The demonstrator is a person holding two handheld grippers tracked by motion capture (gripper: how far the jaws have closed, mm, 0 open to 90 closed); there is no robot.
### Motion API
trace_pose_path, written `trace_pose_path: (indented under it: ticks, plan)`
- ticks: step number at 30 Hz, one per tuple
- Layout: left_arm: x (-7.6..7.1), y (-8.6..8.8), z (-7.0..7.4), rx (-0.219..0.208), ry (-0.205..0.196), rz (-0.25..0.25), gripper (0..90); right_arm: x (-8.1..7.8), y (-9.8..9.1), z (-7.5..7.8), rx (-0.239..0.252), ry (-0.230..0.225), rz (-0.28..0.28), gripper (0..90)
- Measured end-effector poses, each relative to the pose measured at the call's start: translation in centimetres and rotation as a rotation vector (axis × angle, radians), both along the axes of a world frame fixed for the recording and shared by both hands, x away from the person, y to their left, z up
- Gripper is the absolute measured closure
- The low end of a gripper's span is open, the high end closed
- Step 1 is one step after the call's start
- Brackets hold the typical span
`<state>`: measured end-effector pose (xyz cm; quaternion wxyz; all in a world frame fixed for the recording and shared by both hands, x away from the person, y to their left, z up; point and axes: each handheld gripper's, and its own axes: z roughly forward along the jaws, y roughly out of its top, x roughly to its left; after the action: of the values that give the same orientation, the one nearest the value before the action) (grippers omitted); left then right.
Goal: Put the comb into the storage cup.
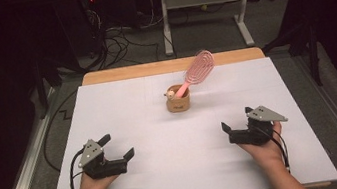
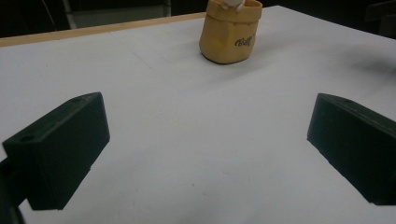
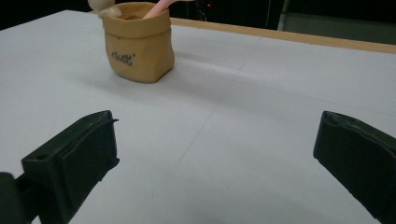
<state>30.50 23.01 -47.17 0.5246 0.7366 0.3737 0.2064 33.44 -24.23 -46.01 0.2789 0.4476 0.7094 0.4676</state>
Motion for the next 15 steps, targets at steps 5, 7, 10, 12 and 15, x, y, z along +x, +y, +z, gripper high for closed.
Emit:
trace_pose_path:
  ticks: [5, 7, 10, 12, 15]
  plan:
    - [0.1, 0.3, 0.0, -0.002, 0.003, 0.013, 0.0, -2.0, -1.6, -1.0, -0.004, 0.0, 0.012, 0.4]
    - [0.2, 0.3, 0.0, 0.001, 0.001, 0.013, 0.0, -2.7, -2.3, -1.1, 0.0, -0.008, 0.007, 0.4]
    - [0.2, 0.4, 0.0, -0.003, 0.003, 0.014, 0.0, -3.7, -3.3, -1.1, 0.011, -0.017, -0.005, 0.4]
    - [0.1, 0.4, 0.0, -0.001, 0.003, 0.012, 0.0, -4.2, -3.9, -1.1, 0.013, -0.021, -0.016, 0.4]
    - [-0.1, 0.5, 0.1, -0.005, 0.001, 0.005, 0.0, -5.2, -4.7, -1.0, 0.017, -0.027, -0.028, 0.4]
